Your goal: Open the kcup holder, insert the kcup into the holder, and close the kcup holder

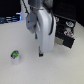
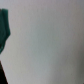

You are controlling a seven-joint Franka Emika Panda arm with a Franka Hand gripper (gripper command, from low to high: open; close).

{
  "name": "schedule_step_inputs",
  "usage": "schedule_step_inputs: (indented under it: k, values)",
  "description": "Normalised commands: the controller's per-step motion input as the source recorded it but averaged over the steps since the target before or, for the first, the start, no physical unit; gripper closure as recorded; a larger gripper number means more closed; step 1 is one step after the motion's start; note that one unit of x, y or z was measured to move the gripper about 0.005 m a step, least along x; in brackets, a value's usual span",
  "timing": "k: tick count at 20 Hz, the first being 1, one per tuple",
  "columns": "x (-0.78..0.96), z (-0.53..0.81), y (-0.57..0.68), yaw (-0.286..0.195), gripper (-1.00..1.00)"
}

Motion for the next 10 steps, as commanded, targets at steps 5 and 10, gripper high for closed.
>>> schedule_step_inputs:
  k: [5,10]
  values:
    - [-0.34,0.01,-0.51,-0.248,-1.00]
    - [-0.32,-0.02,-0.52,-0.250,-1.00]
